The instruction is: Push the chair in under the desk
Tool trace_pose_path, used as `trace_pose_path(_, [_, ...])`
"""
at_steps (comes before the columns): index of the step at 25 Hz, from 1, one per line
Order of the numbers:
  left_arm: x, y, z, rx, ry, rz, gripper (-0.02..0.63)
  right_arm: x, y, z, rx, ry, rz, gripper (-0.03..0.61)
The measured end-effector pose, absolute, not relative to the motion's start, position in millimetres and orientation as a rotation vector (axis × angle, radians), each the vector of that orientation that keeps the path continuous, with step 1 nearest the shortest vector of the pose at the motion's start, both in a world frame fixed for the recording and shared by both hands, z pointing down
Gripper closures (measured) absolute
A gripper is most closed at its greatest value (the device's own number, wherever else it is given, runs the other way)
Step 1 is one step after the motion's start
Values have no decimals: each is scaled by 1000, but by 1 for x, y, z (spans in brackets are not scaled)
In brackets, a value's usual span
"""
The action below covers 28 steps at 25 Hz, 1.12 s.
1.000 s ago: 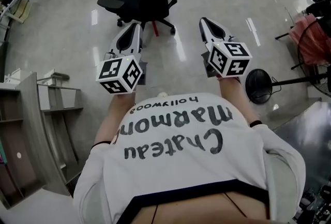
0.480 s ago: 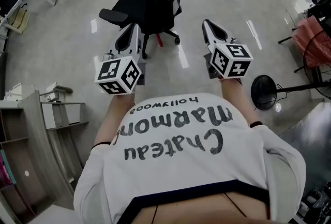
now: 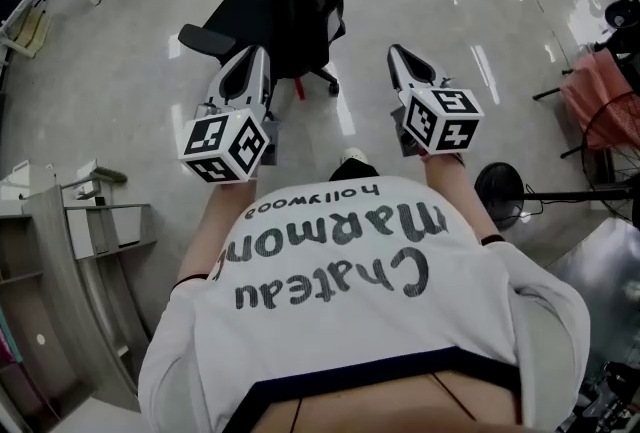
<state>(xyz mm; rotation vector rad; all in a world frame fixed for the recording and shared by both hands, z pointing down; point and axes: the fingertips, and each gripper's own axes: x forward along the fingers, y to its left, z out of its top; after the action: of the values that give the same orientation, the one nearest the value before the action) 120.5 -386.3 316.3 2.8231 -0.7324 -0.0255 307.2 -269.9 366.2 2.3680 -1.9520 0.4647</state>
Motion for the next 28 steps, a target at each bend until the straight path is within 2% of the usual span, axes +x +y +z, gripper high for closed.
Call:
trace_pose_path(7, [186,-433,294,2815,-811,-88,581,384,-332,337,2306,-2034,387,569])
trace_pose_path(11, [231,-455,293,2867,-720,7,577,423,-359,327,2281,-2077,349,569])
trace_pose_path(12, [242,-461,295,2874,-690,44,536,432,-364,327,2272,-2082,347,569])
trace_pose_path(14, [262,-476,302,2900,-679,145,366,453,-370,330,2258,-2083,347,569])
trace_pose_path(15, [271,-483,306,2920,-685,209,336,464,-373,332,2256,-2080,352,569])
trace_pose_path(17, [288,-495,317,2963,-674,344,314,487,-376,336,2266,-2080,385,569])
trace_pose_path(28, [338,-532,389,3002,-657,1068,312,533,-409,376,2239,-2202,657,569])
